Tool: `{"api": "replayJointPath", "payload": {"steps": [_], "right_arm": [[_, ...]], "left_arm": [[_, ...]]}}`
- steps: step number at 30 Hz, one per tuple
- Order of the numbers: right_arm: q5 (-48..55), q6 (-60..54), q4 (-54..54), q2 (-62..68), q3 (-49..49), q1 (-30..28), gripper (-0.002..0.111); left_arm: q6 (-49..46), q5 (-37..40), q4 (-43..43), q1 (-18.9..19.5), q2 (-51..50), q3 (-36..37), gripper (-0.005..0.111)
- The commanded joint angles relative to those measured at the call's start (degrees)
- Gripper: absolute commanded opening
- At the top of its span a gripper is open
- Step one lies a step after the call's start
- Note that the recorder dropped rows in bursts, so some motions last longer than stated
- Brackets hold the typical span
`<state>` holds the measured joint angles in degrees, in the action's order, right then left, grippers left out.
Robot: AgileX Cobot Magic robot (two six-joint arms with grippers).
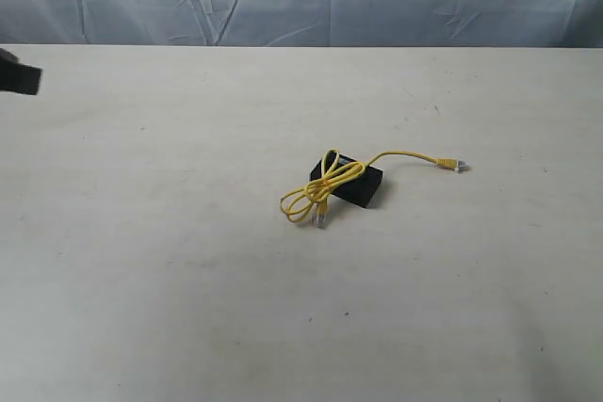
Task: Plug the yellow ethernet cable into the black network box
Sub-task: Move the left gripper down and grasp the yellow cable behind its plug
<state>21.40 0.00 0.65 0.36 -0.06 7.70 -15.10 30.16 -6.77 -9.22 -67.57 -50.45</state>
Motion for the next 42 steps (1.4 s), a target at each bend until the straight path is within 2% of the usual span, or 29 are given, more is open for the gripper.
{"api": "replayJointPath", "payload": {"steps": [1,2,4,8,11,15,20,23,31,37,42], "right_arm": [[-0.85,0.0,-0.13,-0.36,0.06,-0.23,-0.001],[-0.71,0.0,-0.13,-0.36,0.06,-0.23,-0.001],[-0.71,0.0,-0.13,-0.36,0.06,-0.23,-0.001],[-0.71,0.0,-0.13,-0.36,0.06,-0.23,-0.001],[-0.71,0.0,-0.13,-0.36,0.06,-0.23,-0.001],[-0.71,0.0,-0.13,-0.36,0.06,-0.23,-0.001],[-0.71,0.0,-0.13,-0.36,0.06,-0.23,-0.001],[-0.71,0.0,-0.13,-0.36,0.06,-0.23,-0.001],[-0.83,0.0,-0.13,-0.36,0.06,-0.23,-0.001],[-0.83,0.0,-0.13,-0.36,0.06,-0.23,-0.001],[-0.83,0.0,-0.13,-0.36,0.06,-0.23,-0.001]], "left_arm": [[-0.69,0.24,-0.73,-7.44,-8.48,-6.23,0.0],[-0.69,0.24,0.43,-10.92,-12.09,-9.43,0.0],[-0.93,0.24,2.25,-15.4,-17.94,-14.29,0.0],[-8.98,3.0,2.53,-22.37,-28.34,-25.98,0.0],[-13.9,7.85,2.59,-25.49,-37.05,-36.3,0.0],[-18.61,12.82,3.31,-27.47,-43.94,-45.54,0.0],[-24.59,21.11,2.49,-30.35,-57.51,-62.2,0.0],[-26.58,22.32,1.17,-31.24,-61.26,-67.73,0.0],[-34.67,20.71,-7.02,-34.36,-68.85,-75.57,0.0],[-35.33,15.77,-5.69,-36.51,-72.92,-76.97,0.0],[-42.74,14.83,-5.21,-37.53,-74.59,-76.97,0.0]]}}
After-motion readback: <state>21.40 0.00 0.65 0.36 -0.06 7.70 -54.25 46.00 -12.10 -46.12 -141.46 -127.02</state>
